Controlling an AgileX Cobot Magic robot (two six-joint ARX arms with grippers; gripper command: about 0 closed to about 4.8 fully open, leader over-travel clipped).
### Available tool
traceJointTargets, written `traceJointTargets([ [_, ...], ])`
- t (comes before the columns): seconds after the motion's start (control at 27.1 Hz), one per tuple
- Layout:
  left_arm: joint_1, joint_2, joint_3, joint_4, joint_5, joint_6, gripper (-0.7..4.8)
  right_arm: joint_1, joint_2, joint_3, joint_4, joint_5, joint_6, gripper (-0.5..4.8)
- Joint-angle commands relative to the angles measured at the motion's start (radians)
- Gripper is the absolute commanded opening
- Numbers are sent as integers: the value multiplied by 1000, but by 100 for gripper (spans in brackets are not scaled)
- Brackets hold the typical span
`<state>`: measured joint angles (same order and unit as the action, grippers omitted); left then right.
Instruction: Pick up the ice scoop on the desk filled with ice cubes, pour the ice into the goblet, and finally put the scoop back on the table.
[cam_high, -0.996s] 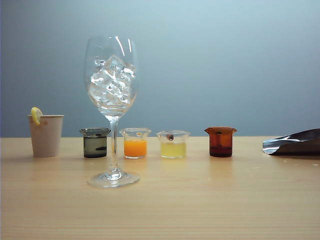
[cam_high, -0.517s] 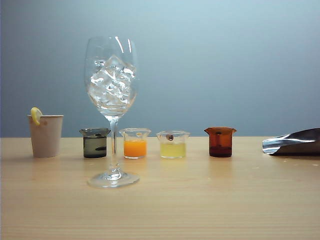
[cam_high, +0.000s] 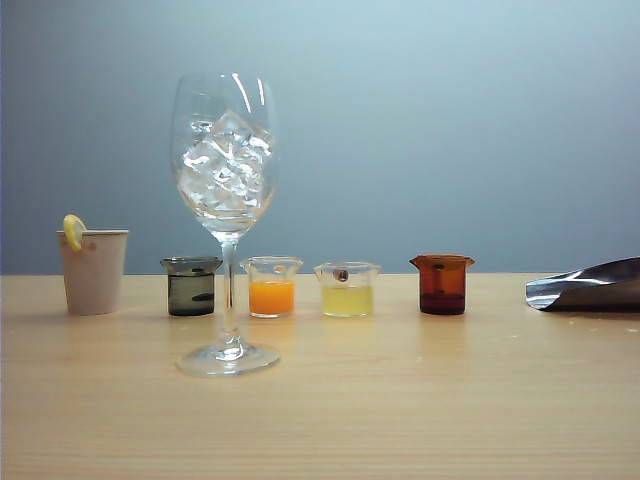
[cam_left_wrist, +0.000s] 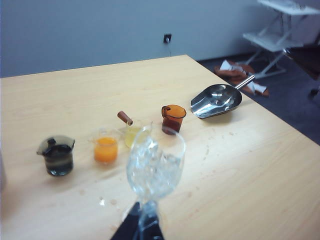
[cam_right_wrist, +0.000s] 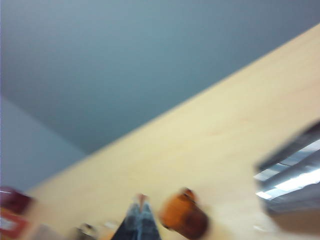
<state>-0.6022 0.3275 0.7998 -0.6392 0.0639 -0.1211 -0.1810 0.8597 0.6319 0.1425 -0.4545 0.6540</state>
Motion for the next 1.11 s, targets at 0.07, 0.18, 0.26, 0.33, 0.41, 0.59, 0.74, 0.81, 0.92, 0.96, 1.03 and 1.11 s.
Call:
traceJointTargets([
  [0.07,1,-168,-113,73,-13,-26,-6,114,-169,1,-164,143,-190,-9],
  [0.18,1,-272,-184,122,-40,-26,-6,179,-266,1,-230,224,-267,-9],
  [0.26,2,-326,-245,131,-69,-39,-6,265,-348,0,-319,261,-349,-9],
  [0.33,-1,-320,-283,141,-67,-52,-6,354,-423,-9,-385,362,-399,-9],
  [0.41,0,-323,-324,187,-68,-52,-6,416,-461,-32,-396,417,-428,-9],
  [0.59,0,-323,-472,317,-113,-52,-6,547,-565,-157,-400,499,-451,-9],
  [0.74,0,-323,-640,402,-113,-75,-6,646,-690,-335,-393,531,-420,-9],
  [0.81,0,-323,-678,409,-113,-98,-6,663,-727,-380,-392,531,-399,-9],
  [0.92,0,-323,-719,423,-109,-124,-6,670,-775,-441,-394,531,-395,-9],
  [0.96,0,-323,-734,438,-104,-125,-6,671,-788,-456,-394,531,-395,-9],
  [1.03,0,-323,-760,476,-94,-122,-6,674,-815,-485,-392,531,-396,-9],
  [1.11,0,-323,-789,531,-82,-122,-6,674,-842,-509,-393,534,-397,-9],
])
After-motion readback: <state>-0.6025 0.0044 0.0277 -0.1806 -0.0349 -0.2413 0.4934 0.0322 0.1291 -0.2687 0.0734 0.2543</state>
